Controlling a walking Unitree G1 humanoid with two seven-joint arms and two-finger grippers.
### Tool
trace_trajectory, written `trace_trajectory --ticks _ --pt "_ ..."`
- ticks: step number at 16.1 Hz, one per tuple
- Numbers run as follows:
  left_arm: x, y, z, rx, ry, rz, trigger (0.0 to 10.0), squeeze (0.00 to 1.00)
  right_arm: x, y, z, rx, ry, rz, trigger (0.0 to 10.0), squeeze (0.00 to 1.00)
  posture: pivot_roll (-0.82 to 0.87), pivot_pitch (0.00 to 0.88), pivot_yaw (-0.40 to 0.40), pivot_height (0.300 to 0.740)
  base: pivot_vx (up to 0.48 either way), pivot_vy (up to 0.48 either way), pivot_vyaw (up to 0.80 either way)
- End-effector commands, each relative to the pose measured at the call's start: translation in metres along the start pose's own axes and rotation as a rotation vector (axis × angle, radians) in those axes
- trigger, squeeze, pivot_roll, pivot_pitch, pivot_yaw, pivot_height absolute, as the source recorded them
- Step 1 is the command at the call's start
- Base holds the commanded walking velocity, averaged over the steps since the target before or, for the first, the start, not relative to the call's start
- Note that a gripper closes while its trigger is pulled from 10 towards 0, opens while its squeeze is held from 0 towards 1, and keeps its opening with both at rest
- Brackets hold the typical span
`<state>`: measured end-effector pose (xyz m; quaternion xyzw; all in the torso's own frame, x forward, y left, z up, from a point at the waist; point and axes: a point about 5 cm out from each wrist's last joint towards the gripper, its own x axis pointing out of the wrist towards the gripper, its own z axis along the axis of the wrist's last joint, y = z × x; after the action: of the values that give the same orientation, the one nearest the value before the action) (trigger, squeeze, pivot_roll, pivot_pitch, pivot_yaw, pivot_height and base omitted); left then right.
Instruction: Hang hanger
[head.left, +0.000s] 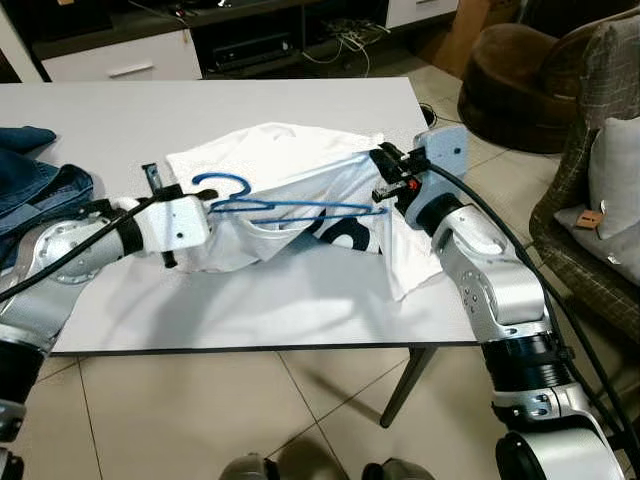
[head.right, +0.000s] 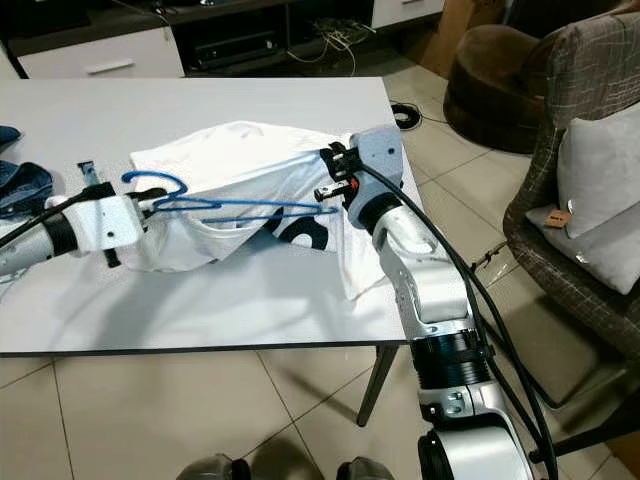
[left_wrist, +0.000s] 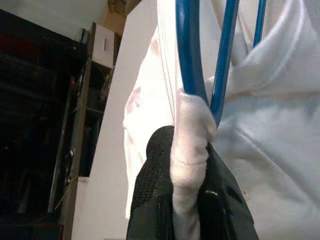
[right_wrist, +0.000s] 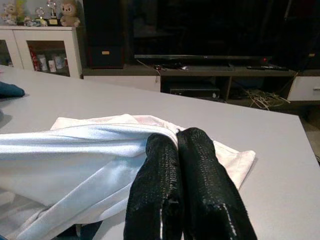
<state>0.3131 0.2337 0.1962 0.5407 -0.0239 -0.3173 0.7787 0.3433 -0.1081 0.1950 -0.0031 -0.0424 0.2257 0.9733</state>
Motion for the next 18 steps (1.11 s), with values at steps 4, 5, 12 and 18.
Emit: trace_trajectory --ticks 4,5,12,18 --pt "-0.01 -0.001 -0.013 0.008 0.084 -0.023 10.0 0.0 -0.004 -0.016 0.007 -0.019 -0.021 -0.048 10.0 0.09 -0.05 0.04 0.024 0.74 0.0 0.0 0.0" --pt "-0.01 -0.001 -0.014 0.016 0.096 -0.026 10.0 0.0 -0.004 -0.017 0.008 -0.016 -0.026 -0.043 10.0 0.09 -0.05 0.04 0.024 0.74 0.0 0.0 0.0" --pt "-0.009 0.007 -0.012 0.027 0.088 0.052 10.0 0.0 -0.011 -0.016 0.012 0.0 -0.032 0.009 10.0 0.09 -0.06 0.031 0.021 0.74 0.0 0.0 0.0" --pt "-0.007 0.0 0.009 -0.025 -0.086 0.024 10.0 0.0 -0.007 -0.015 0.001 0.01 0.002 -0.015 10.0 0.09 -0.05 0.032 0.026 0.74 0.0 0.0 0.0"
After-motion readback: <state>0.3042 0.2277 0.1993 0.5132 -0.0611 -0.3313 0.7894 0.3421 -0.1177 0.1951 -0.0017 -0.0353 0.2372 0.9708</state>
